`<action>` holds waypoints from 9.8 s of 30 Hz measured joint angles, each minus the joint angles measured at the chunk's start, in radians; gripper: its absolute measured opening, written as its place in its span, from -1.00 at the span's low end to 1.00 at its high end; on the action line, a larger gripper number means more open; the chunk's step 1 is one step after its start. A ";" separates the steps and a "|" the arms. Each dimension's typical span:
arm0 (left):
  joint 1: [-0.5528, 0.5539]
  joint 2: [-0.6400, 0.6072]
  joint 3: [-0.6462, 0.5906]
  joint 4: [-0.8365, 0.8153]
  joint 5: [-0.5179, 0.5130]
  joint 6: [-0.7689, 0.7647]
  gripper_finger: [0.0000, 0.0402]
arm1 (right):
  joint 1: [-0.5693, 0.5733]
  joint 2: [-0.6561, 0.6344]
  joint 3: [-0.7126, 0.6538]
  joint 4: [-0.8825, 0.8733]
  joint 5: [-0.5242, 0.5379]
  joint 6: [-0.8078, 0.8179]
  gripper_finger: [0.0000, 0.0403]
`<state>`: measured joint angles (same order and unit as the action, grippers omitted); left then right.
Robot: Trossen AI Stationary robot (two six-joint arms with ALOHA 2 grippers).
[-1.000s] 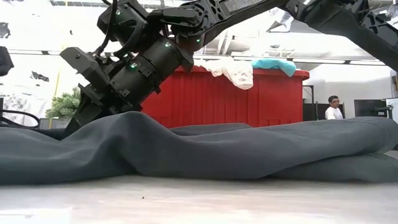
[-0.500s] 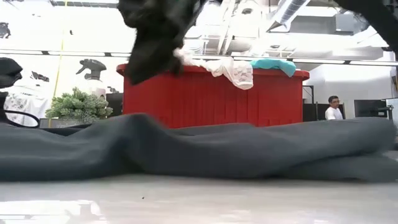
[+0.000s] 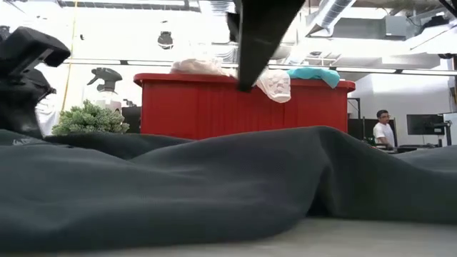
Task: Fold Laundry from Bin
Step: Fold the black shorts
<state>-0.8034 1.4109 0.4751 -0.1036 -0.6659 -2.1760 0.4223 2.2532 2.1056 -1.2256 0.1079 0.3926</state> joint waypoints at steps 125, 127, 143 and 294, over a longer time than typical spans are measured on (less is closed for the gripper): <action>0.409 0.242 -0.074 0.545 0.144 1.029 -1.00 | 0.209 0.142 -0.161 0.668 0.346 -0.332 0.30; 0.409 0.242 -0.074 0.544 0.144 1.029 -1.00 | 0.208 0.142 -0.161 0.642 0.337 -0.309 0.13; 0.395 0.243 -0.063 0.562 0.227 1.038 -1.00 | 0.207 0.132 0.086 0.274 0.310 0.062 -0.81; 0.356 0.286 -0.002 0.805 0.584 1.368 -1.00 | -0.138 -0.302 -0.100 0.096 0.100 0.001 -0.24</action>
<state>-0.4472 1.6965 0.4728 0.7018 -0.0817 -0.8076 0.2842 1.9516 2.0051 -1.1299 0.2081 0.3939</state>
